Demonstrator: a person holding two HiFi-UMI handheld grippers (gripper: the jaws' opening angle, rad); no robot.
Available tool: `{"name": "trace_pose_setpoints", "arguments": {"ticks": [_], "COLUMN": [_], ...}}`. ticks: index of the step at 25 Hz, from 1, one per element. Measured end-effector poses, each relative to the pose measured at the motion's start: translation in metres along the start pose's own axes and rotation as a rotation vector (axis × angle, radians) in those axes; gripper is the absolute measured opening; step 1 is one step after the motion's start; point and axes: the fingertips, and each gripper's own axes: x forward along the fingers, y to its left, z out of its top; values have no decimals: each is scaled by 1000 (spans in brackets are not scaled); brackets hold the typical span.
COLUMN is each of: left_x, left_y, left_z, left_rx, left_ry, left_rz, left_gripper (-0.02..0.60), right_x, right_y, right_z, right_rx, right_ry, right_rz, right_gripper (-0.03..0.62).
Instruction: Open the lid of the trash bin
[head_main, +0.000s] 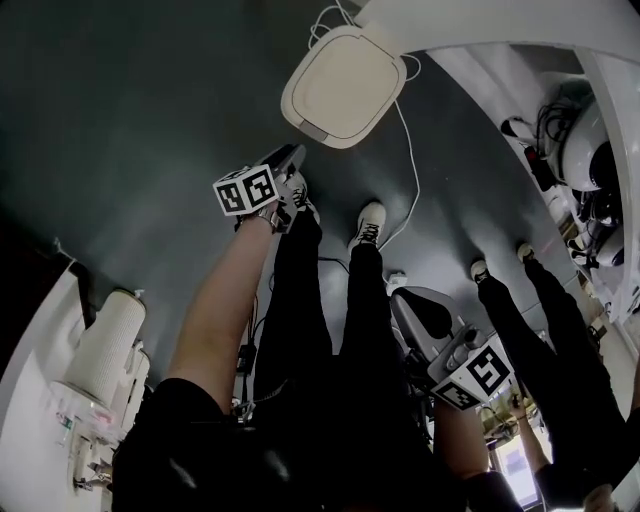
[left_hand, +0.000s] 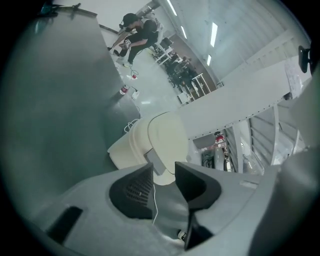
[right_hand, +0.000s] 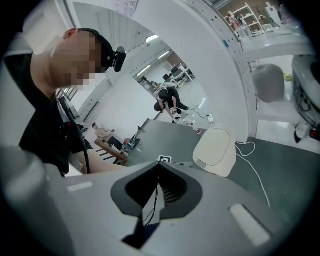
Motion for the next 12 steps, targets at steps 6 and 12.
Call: {"name": "trace_pose_setpoints", "arguments": {"ticks": [6, 12], "left_x": [30, 43], "left_y": [28, 39], "left_z": [-2, -1], "left_rx": [-46, -27], "left_ry": [-6, 2], "left_rz": [62, 65], "left_gripper": [143, 159], "right_x": [0, 5], "right_y": [-24, -36], "right_z": [-17, -28], "right_rx": [37, 76], "right_ry": [10, 13], "right_rz": [-21, -20], "right_gripper": [8, 8]}}
